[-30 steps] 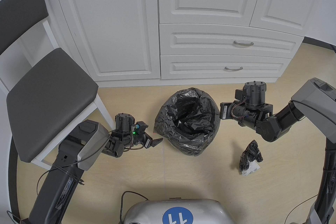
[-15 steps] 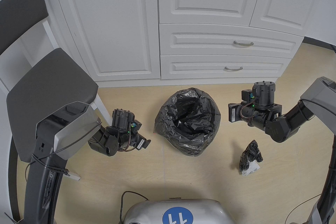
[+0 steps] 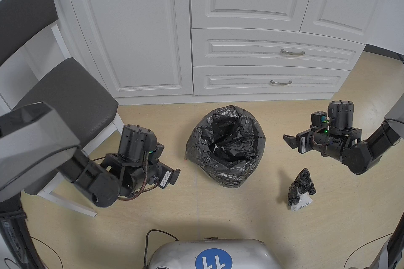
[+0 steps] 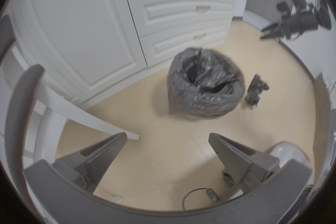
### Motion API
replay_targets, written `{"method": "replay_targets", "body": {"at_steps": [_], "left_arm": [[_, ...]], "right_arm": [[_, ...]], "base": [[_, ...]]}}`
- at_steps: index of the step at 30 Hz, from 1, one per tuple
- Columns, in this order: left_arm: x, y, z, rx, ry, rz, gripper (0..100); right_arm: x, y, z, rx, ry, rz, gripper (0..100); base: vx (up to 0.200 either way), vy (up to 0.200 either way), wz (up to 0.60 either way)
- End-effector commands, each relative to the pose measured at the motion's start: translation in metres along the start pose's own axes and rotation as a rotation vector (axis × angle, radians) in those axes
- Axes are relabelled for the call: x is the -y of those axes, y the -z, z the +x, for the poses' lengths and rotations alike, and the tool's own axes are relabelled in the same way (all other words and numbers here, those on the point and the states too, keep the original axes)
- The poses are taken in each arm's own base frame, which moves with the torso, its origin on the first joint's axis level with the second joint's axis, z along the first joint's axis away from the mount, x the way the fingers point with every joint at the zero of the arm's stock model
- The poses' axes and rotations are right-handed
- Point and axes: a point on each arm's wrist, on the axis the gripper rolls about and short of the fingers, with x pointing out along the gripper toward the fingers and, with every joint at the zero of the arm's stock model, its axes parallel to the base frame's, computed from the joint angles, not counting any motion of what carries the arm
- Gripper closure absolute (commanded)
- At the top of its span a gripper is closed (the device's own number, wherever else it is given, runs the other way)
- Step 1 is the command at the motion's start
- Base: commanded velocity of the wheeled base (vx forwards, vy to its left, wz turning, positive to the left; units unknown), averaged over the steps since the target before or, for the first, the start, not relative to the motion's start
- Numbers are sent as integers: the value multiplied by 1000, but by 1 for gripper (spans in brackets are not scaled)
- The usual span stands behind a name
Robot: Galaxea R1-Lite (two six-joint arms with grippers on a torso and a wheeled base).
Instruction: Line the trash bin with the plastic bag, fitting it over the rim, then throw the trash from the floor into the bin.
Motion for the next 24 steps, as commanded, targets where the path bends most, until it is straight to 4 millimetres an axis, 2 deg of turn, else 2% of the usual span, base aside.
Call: {"method": "replay_targets", "body": {"at_steps": [1, 6, 9, 14, 16, 19, 20, 21, 24], "left_arm": [[5, -17, -86, 172, 30, -84, 0], [-6, -3, -127, 224, 23, -131, 0], [-9, 2, -144, 261, 23, -178, 0], [-15, 6, -166, 312, 31, -284, 0], [-17, 4, -173, 338, 35, -339, 0], [-19, 7, -180, 349, 31, -374, 0], [-20, 10, -188, 365, 36, -387, 0], [-21, 12, -192, 374, 36, -385, 0], [-24, 10, -202, 407, 34, -393, 0]], "right_arm": [[17, 4, -34, -4, 42, -6, 0], [31, 8, -48, -24, 76, 12, 0], [36, 10, -44, -79, 79, 21, 0], [40, -3, -37, -287, 41, 94, 0], [42, -7, -22, -385, 41, 203, 0], [47, 7, 4, -472, 62, 265, 0], [57, 25, 25, -518, 86, 283, 0], [62, 36, 37, -545, 98, 294, 0], [78, 65, 66, -605, 126, 329, 0]], "base": [[0, 0, 0], [0, 0, 0], [0, 0, 0], [0, 0, 0], [0, 0, 0], [0, 0, 0], [0, 0, 0], [0, 0, 0], [0, 0, 0]]}}
